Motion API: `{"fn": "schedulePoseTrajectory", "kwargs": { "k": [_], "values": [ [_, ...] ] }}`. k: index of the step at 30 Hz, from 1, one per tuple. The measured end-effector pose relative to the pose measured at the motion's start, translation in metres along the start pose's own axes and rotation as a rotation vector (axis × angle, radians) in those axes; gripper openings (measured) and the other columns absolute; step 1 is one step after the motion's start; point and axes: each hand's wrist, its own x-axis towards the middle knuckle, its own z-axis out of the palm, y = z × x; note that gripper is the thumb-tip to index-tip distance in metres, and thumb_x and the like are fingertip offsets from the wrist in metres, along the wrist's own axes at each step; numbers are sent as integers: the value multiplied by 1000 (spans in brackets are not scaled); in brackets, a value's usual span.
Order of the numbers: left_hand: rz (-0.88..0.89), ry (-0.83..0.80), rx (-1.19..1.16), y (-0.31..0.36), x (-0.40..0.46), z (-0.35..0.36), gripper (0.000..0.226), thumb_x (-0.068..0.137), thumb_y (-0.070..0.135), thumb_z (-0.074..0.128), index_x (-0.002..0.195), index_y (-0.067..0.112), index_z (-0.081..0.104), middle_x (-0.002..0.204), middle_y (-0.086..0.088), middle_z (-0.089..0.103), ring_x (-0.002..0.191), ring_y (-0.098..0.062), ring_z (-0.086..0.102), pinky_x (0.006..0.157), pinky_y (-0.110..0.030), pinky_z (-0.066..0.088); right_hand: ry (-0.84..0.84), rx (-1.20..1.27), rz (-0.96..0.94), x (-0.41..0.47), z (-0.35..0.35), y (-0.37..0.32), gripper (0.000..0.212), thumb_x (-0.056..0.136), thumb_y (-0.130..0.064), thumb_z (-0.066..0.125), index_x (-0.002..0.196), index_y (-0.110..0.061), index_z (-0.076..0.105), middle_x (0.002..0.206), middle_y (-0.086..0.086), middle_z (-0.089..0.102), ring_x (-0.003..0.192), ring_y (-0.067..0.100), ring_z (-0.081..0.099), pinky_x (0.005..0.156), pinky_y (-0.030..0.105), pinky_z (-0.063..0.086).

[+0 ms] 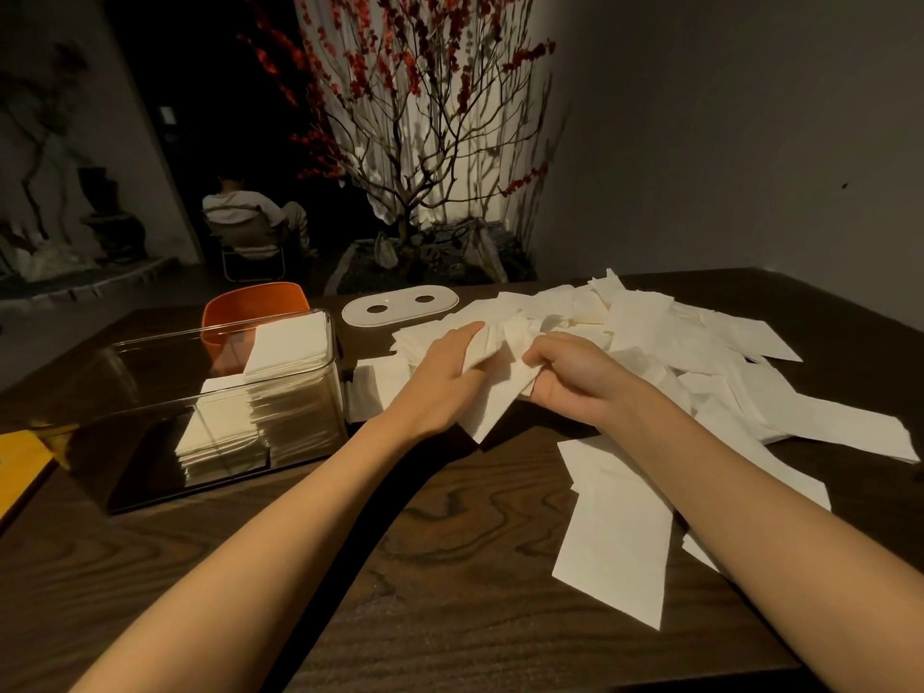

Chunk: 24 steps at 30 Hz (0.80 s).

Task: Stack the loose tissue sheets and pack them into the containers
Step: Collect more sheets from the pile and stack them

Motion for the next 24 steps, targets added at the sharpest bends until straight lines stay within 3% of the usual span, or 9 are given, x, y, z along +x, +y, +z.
{"fn": "schedulePoseTrajectory", "kwargs": {
  "k": [3,6,8,11,15,17,20,22,24],
  "values": [
    [-111,103,1,4,0,4,56,93,29,34,144,7,36,149,-10,38,138,-27,33,111,-32,23,101,-94,-36,1,4,5,20,94,7,37,95,-8,50,98,15,57,94,23,61,68,27,58],
    [-95,147,181,8,-1,8,66,82,41,28,138,10,40,138,-11,46,126,-30,41,103,-43,34,102,-100,-61,6,8,13,20,92,8,37,94,-9,49,112,21,55,107,28,59,91,38,52],
    [-39,185,320,8,-2,14,59,91,44,34,140,11,37,135,-10,46,119,-30,43,99,-43,37,53,40,-75,6,12,15,28,93,10,34,104,-8,51,117,21,57,111,30,58,98,44,48],
    [-39,171,281,14,-3,20,65,97,52,39,146,11,27,141,-9,40,123,-27,39,101,-40,33,-7,239,-48,3,12,14,37,91,4,32,121,-5,51,119,18,60,112,31,57,96,43,47],
    [60,60,205,17,-5,15,89,87,62,51,151,11,15,151,-7,26,135,-22,27,110,-36,25,50,202,-17,-2,4,7,24,96,-23,45,110,-9,58,104,14,64,101,28,61,84,37,50],
    [143,8,213,14,-5,13,92,85,59,59,151,12,16,151,-6,24,135,-20,24,112,-34,22,106,183,-18,2,1,7,31,97,-32,50,117,-10,59,106,13,66,100,26,63,79,37,53],
    [237,-71,287,9,-3,12,95,76,45,67,150,10,18,150,-9,24,136,-23,21,114,-38,23,218,127,-28,6,0,9,34,98,-25,53,129,-11,54,115,12,65,103,26,64,70,36,55],
    [227,-103,330,7,-2,13,99,73,32,72,150,10,15,151,-11,20,138,-25,17,116,-39,20,271,85,-33,7,0,9,31,99,-19,51,129,-12,52,113,11,65,99,24,64,62,33,53],
    [182,-88,289,6,-2,17,97,74,24,75,150,13,15,150,-12,20,138,-27,18,116,-40,21,280,86,-42,7,2,9,29,99,-15,49,128,-11,51,111,11,65,99,24,64,64,33,54]
  ]
}}
